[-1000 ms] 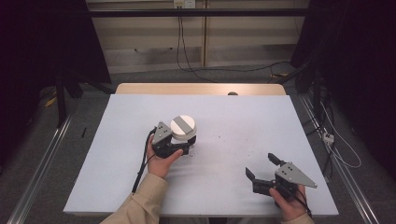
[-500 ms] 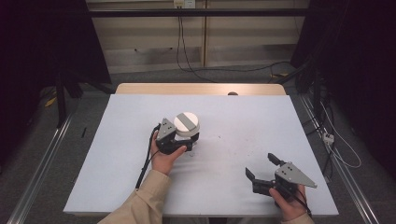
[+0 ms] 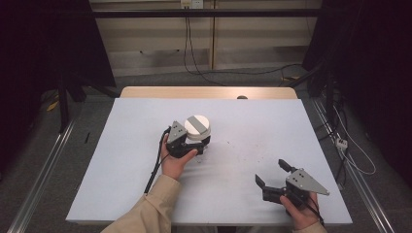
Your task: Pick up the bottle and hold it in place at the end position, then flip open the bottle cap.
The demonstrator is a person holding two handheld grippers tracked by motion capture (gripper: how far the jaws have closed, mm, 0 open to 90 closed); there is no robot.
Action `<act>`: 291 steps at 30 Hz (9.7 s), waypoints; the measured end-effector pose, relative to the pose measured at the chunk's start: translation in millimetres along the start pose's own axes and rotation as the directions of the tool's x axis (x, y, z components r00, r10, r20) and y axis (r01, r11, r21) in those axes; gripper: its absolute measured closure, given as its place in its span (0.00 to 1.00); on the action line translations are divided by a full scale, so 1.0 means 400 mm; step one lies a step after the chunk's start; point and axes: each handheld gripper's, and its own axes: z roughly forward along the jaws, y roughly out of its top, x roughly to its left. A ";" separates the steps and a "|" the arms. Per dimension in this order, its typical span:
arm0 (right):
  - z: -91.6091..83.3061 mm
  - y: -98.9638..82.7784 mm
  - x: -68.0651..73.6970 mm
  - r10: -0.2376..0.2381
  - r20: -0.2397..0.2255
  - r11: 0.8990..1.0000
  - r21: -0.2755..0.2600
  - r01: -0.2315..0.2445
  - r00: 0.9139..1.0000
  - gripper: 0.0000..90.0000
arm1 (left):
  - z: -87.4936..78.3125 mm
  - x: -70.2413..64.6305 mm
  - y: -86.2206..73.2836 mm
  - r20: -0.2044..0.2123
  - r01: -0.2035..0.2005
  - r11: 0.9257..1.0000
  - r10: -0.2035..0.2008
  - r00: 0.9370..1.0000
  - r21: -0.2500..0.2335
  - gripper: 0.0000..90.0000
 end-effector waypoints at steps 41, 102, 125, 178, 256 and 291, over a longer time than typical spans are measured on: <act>0.001 -0.002 0.000 -0.005 -0.004 1.000 0.004 0.006 1.000 0.05 | 0.064 0.001 0.002 0.000 -0.025 0.999 0.025 1.000 0.033 0.20; 0.107 0.046 0.014 -0.005 -0.063 0.997 0.077 0.009 0.998 0.05 | 0.093 -0.019 -0.016 0.006 -0.103 0.993 0.103 0.995 0.052 0.20; 0.192 0.080 0.046 0.035 -0.124 0.994 0.109 -0.022 0.992 0.05 | 0.093 -0.013 -0.016 0.011 -0.082 0.995 0.082 0.997 0.056 0.20; 0.288 0.145 0.080 0.020 -0.130 0.993 0.121 -0.004 0.991 0.11 | 0.093 -0.012 -0.017 0.022 -0.082 0.995 0.081 0.996 0.058 0.20; 0.363 0.278 0.117 -0.015 -0.218 0.993 0.112 0.041 0.976 1.00 | 0.094 -0.017 -0.017 0.019 -0.096 0.993 0.095 0.995 0.061 0.20; 0.411 0.328 0.129 -0.070 -0.207 0.990 0.105 0.093 0.976 1.00 | 0.095 -0.017 -0.017 0.021 -0.093 0.994 0.092 0.996 0.062 0.20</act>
